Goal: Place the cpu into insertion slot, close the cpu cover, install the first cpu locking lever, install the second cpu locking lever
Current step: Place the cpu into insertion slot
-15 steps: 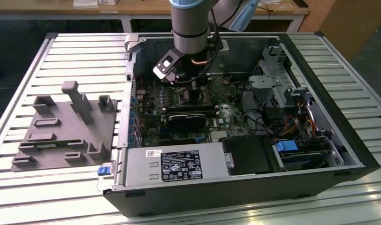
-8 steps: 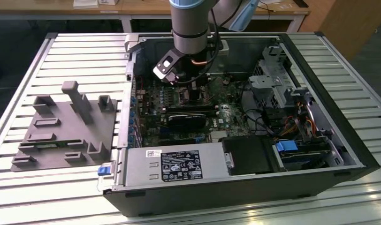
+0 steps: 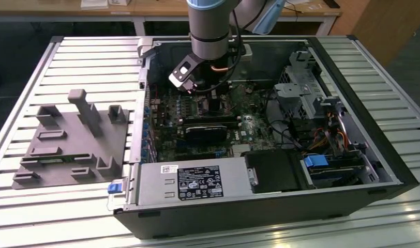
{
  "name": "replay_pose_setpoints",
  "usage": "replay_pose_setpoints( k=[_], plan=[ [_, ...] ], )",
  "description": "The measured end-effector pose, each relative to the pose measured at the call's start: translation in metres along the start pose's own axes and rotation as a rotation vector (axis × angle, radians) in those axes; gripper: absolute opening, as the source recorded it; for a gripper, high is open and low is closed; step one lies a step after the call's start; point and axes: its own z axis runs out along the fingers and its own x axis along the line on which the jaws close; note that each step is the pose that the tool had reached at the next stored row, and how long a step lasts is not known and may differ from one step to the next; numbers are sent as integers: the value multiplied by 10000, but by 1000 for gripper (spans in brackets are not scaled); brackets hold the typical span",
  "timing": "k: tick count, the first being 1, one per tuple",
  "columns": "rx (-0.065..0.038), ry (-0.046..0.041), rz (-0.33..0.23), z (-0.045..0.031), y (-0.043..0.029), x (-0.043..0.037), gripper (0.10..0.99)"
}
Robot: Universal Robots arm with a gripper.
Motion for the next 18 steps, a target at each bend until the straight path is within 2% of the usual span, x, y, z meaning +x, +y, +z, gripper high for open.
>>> replay_pose_setpoints(
  k=[5,14,18],
  plan=[
    [-1,1,0,-13,1,0,612],
    [-2,0,0,-271,23,5,612],
    [-3,-7,-2,-281,25,5,612]
  ],
)
